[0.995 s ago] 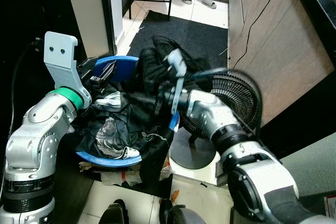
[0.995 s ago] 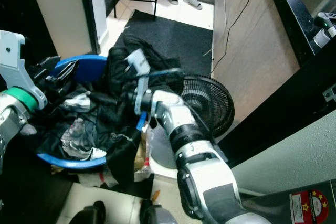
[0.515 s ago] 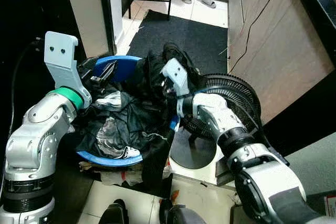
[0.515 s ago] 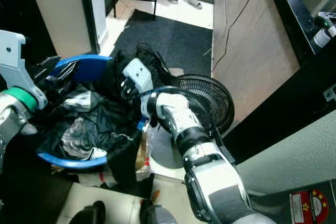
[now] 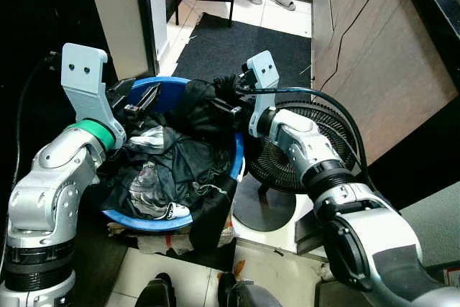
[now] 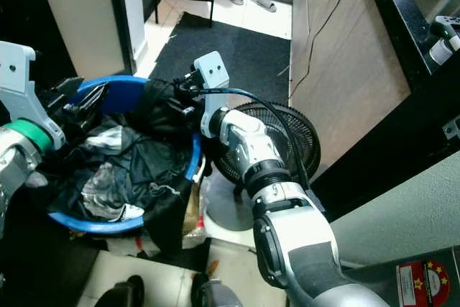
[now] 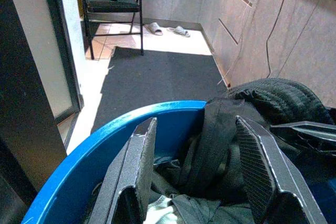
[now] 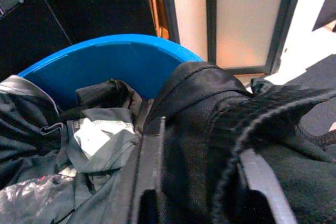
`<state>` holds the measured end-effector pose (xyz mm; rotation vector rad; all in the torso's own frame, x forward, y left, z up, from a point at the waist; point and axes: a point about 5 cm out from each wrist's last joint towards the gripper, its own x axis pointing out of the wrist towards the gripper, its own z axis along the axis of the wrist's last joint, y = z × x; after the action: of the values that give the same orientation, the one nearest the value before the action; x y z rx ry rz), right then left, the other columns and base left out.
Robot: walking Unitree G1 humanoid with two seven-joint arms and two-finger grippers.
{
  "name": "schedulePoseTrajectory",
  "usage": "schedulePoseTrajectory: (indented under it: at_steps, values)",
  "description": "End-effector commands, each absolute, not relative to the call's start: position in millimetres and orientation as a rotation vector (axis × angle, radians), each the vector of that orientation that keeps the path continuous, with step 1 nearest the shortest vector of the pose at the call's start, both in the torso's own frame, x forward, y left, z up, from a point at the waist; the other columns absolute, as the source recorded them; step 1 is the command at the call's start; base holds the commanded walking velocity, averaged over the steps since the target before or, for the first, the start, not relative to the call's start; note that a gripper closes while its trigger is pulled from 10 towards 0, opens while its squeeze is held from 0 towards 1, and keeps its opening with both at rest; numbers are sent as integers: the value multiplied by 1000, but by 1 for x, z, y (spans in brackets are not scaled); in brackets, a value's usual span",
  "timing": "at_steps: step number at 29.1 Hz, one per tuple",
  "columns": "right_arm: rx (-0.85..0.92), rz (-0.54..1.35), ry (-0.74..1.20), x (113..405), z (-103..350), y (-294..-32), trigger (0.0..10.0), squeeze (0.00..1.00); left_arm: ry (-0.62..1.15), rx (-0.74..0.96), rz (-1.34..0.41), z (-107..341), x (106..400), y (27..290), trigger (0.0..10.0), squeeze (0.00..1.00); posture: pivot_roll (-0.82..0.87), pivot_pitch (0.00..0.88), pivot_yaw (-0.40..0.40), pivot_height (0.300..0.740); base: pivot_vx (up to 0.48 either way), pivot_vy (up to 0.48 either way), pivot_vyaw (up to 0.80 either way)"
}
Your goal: Clothes washing
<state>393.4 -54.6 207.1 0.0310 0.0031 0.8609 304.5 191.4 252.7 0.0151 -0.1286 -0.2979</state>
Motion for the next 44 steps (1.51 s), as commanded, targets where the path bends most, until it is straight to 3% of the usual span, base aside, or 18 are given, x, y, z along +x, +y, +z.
schedulePoseTrajectory:
  at_steps: [1, 12, 16, 17, 19, 20, 21, 24, 28, 30, 32, 33, 36, 38, 44]
  values:
    - [55, 860, 15, 393, 205, -54, 0, 0, -110, 15, -307, 249, 303, 189, 10000, 0, 125, 134, -54, 740, 0, 0, 0]
    - [124, 842, -42, 398, 225, -53, 0, 0, -111, 13, -308, 249, 303, 189, 10000, 0, 127, 135, -55, 740, 0, 0, 0]
    - [149, 840, -183, 400, 264, -50, 0, 0, -111, 13, -307, 249, 304, 189, 10000, 0, 126, 135, -56, 740, 0, 0, 0]
    - [173, 841, -306, 400, 297, -50, 0, 0, -111, 12, -308, 249, 303, 188, 10000, 0, 125, 136, -56, 740, 0, 0, 0]
    - [173, 841, -306, 400, 297, -50, 0, 0, -111, 12, -308, 249, 303, 188, 10000, 0, 125, 136, -56, 740, 0, 0, 0]
    - [193, 831, -440, 397, 333, -51, 8078, 0, -110, 11, -309, 249, 304, 188, 10000, 0, 124, 136, -55, 740, 0, 0, 0]
    - [222, 810, -576, 391, 371, -54, 10000, 0, -110, 11, -310, 249, 304, 187, 10000, 0, 123, 136, -55, 740, 0, 0, 0]
    - [249, 747, -796, 376, 426, -58, 10000, 0, -109, 8, -312, 248, 304, 186, 10000, 0, 121, 134, -59, 740, 0, 0, 0]
    - [139, 750, -839, 369, 436, -41, 10000, 0, -110, 6, -313, 248, 304, 185, 10000, 0, 122, 134, -63, 740, 0, 0, 0]
    - [-43, 892, -716, 369, 393, -4, 10000, 0, -111, 5, -311, 248, 303, 185, 10000, 0, 126, 139, -69, 740, 0, 0, 0]
    - [-94, 947, -672, 368, 375, 7, 10000, 0, -111, 4, -309, 248, 303, 185, 10000, 0, 126, 139, -69, 740, 0, 0, 0]
    - [-156, 1044, -573, 365, 337, 22, 10000, 0, -110, 4, -306, 247, 302, 186, 10000, 0, 127, 143, -70, 740, 0, 0, 0]
    - [-191, 1117, -496, 360, 308, 30, 10000, 0, -108, 4, -304, 246, 301, 187, 10000, 0, 127, 143, -70, 740, 0, 0, 0]
    - [-253, 1185, -355, 354, 260, 37, 10000, 0, -105, 4, -303, 245, 301, 187, 10000, 0, 118, 145, -68, 740, 0, 0, 0]
    - [-289, 1225, -269, 350, 228, 35, 10000, 0, -104, 0, -310, 245, 302, 184, 10000, 0, 111, 143, -66, 740, 0, 0, 0]
